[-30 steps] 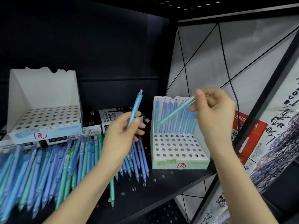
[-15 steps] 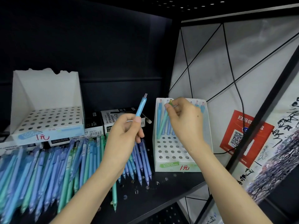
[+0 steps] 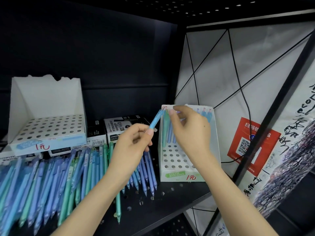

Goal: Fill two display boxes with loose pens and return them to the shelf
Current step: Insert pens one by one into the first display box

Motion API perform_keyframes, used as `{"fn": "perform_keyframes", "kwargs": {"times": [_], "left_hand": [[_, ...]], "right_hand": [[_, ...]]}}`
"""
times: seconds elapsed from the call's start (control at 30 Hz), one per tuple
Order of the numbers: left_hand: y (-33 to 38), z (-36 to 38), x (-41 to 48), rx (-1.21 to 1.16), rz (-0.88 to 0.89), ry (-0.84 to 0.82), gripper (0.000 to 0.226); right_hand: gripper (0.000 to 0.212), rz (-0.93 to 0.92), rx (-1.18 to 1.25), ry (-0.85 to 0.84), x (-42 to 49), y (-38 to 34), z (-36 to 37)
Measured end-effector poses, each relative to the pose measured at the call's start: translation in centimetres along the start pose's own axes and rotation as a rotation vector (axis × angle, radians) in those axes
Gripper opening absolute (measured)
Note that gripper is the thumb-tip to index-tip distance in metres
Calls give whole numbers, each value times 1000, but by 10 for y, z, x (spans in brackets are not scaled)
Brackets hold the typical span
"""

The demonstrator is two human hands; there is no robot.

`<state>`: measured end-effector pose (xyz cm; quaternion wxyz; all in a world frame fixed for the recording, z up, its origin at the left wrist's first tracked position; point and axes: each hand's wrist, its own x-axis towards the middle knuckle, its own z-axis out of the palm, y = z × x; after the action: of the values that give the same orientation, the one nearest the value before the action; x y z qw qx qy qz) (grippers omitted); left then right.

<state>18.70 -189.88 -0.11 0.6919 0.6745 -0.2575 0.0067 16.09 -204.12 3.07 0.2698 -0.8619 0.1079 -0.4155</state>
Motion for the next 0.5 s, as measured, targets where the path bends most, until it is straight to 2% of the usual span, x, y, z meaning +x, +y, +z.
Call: {"fn": "perform_keyframes", "kwargs": {"times": [0.03,0.1,0.17,0.27,0.4,0.5], "left_hand": [[0,1,0,-3,7,-16,10],[1,3,-2,-3,28,-61,9],[2,6,-4,10,56,-106,9],[1,8,-5,128,113,-123,17],[-14,6,-2,383,104,-125,39],[-22,8,0,508,68,-196,54]], "right_hand": [[26,3,116,-3,-5,-2,-6],[21,46,320,-116,-13,-9,-14],[15,100,438,-206,-19,-11,-18],[13,152,510,-127,-14,-9,-31],[16,161,380,110,3,9,-48],[21,142,222,99,6,20,-36]]}}
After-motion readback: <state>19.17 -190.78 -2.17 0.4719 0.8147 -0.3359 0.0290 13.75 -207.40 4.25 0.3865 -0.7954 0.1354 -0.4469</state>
